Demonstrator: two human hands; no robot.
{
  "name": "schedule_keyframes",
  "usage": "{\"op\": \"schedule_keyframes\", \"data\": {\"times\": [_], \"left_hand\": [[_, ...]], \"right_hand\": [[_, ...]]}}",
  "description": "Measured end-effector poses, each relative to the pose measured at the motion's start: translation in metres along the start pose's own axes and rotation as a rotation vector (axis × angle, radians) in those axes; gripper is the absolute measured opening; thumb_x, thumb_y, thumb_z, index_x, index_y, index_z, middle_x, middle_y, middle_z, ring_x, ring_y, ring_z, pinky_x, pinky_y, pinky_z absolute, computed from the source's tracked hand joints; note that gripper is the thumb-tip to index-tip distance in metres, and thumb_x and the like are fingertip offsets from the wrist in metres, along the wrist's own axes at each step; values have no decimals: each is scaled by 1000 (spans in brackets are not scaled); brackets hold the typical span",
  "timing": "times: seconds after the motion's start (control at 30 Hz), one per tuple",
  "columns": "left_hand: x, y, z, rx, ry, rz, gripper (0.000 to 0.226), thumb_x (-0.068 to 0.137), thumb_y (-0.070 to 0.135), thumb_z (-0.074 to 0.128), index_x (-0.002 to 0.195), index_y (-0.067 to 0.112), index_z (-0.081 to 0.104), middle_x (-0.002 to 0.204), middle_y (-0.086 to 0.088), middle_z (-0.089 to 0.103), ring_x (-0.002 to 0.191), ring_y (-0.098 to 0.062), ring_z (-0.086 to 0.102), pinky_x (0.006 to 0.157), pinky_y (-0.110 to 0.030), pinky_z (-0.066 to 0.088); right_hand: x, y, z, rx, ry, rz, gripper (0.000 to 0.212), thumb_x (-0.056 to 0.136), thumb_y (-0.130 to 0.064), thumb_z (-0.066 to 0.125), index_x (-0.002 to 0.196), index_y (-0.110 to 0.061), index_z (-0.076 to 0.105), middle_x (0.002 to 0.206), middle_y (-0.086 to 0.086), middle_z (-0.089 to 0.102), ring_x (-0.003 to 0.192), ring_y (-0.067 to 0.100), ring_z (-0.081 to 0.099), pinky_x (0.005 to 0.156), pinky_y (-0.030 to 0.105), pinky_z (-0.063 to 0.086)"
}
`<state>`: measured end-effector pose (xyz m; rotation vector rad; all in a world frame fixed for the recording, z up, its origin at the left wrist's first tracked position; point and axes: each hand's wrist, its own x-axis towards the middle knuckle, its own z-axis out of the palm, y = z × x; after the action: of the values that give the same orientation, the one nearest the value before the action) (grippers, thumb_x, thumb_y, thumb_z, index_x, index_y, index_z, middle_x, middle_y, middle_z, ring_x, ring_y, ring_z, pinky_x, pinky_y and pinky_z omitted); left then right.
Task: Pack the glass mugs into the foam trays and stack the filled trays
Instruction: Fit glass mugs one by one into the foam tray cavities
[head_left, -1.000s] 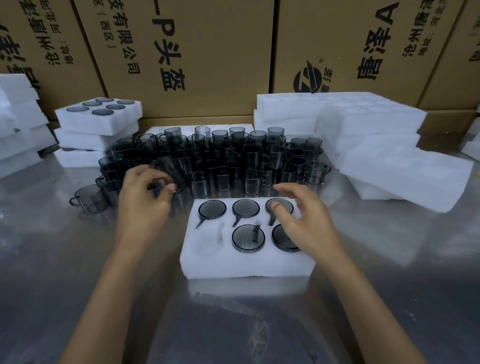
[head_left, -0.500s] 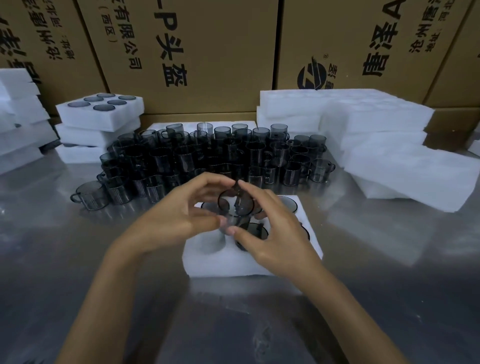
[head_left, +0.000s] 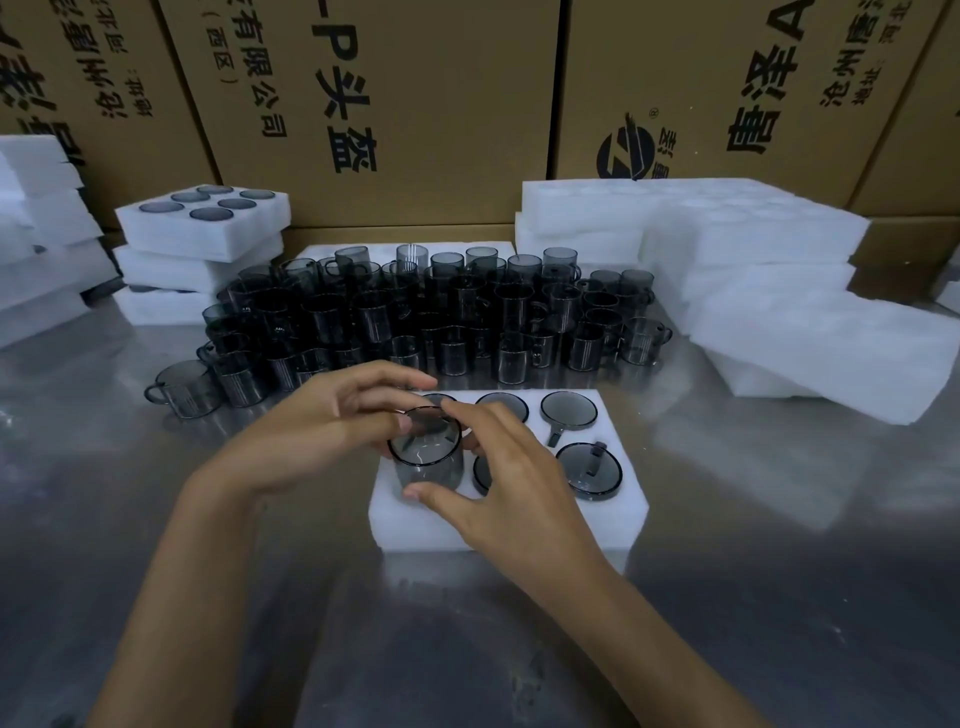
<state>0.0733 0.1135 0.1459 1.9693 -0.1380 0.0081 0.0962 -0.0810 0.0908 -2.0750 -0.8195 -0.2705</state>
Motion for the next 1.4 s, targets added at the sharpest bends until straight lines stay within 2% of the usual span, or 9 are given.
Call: {"op": "schedule_keyframes", "data": {"times": [0.13,0.3,0.5,0.63,0.7,0.8,1.0,1.2,1.4], "left_hand": [[0,-1,-1,43,-11,-11,32,94,3,59,120,20,62,109,3,75,104,-13,69,88,-28,54],[2,-5,-2,55,-27,-27,29,95,5,59,120,21,62,108,3,75,105,-12,69,86,-21,52],[3,-13,-6,76,-101,-70,35,92,11,66,122,28,63,121,11,70,120,-2,59,102,-31,39],[5,-19,-10,153,-7,-69,51,77,39,76,122,52,58,134,31,53,125,14,46,101,-25,42],[5,-23,-13,132,-12,-146,64,73,48,76,131,53,50,143,27,46,132,7,41,106,-28,39],[5,-29,-14,52,-66,-278,85,70,53,78,144,43,38,144,20,46,130,0,47,98,-25,45],[8,-33,-10,-113,-88,-335,92,69,36,76,148,35,30,97,36,69,91,11,66,63,-13,54],[5,-31,-7,-163,-126,-366,89,70,27,79,145,42,33,130,26,54,98,11,64,66,-17,55],[5,-32,-6,-160,-187,-367,85,65,31,88,130,54,38,127,39,49,101,14,61,73,-19,55]], "right_hand": [[-2,0,1,11,11,18,73,73,-54,79,137,-30,51,118,-21,53,105,-7,48,93,20,46],[-3,-2,2,-50,-22,4,69,76,-60,73,135,-30,51,117,-18,54,108,0,50,92,26,47],[-5,3,-12,-288,110,-273,45,89,-50,61,122,-21,71,127,-12,64,120,12,54,98,27,42],[-6,8,-13,-300,75,-365,33,91,-41,59,111,-22,77,127,-9,68,130,13,53,101,28,40],[-6,9,-14,-287,60,-366,29,90,-38,61,109,-23,78,127,-8,68,131,15,54,101,33,44],[-5,11,-18,-273,-10,-339,28,91,-38,64,113,-27,76,131,-9,65,136,13,48,104,32,40],[-3,13,-25,-197,-146,-209,31,92,-44,58,120,-40,70,139,-25,53,145,0,30,113,18,18],[-3,13,-22,-204,-157,-190,27,94,-40,57,117,-34,69,141,-24,52,145,-3,26,117,29,21],[-3,14,-20,-247,-179,-192,27,97,-41,53,116,-31,69,144,-23,51,147,-3,22,119,30,18]]}}
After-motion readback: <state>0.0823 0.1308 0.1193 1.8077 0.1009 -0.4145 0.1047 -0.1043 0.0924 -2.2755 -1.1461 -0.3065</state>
